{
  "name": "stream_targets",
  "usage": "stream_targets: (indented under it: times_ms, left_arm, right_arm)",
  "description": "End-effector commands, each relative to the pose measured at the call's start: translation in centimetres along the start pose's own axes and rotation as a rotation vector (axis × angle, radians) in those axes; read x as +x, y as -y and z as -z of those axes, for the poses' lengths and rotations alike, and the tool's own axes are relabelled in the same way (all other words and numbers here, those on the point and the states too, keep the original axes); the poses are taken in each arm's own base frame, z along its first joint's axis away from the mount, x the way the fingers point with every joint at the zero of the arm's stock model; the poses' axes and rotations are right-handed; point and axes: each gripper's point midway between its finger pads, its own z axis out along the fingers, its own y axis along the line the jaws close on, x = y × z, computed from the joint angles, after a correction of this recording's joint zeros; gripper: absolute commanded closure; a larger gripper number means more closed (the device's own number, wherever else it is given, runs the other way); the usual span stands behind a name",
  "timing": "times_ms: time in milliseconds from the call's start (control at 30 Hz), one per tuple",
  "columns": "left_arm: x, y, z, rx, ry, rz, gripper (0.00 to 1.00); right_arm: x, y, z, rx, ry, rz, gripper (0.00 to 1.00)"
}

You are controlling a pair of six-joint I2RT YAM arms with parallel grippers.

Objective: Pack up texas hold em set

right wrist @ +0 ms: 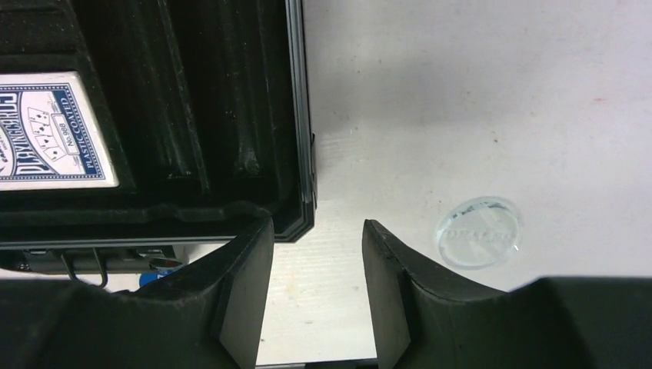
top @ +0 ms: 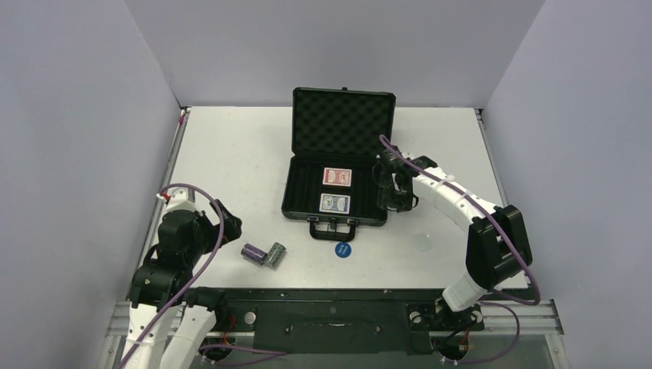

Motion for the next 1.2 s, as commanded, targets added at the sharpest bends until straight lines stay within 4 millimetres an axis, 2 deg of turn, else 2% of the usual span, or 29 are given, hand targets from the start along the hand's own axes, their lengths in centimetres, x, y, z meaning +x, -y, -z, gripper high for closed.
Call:
stream_targets:
  times_ms: [0,167,433,667,733,967,1167]
  left_arm:
    - [-1.0,1.0,-0.1,0.041,0.035,-0.008,0.04]
    - [-0.9,1.0,-0.1,0.040,0.030,-0.009,0.04]
    - [-0.9,1.0,-0.1,0.039,0.029,-0.006,0.04]
    - [-1.0,0.9,-0.1,0.038,0.034,-0.003,0.04]
    - [-1.0,0.9,0.0,0.038,0.034,-0.003,0.04]
    - [-1.0,0.9,0.0,0.036,0.037,-0.001,0.04]
    - [-1.0,0.9,0.0,0.038,0.037,-0.001,0.04]
  right_arm:
    - [-0.8,-0.9,-1.3,-0.022,0.006,0.014,0.58]
    - [-0.6,-0.6,-2.2,0.008,-0.003,0.013,0.61]
    - [0.0,0.0,-3.5,0.026,-0.029,0.019,0.80]
    - [1.1,0.6,-4.4,0.039,-0.060,0.034,0.81]
    - [1.1,0.8,-4.4,0.043,-0.061,0.039,0.84]
    - [0.4,2.9,-4.3,0.072,-0.056,0.028,0.96]
    - [-1.1,5.1,-5.0,0.086,-0.066,0.010,1.00]
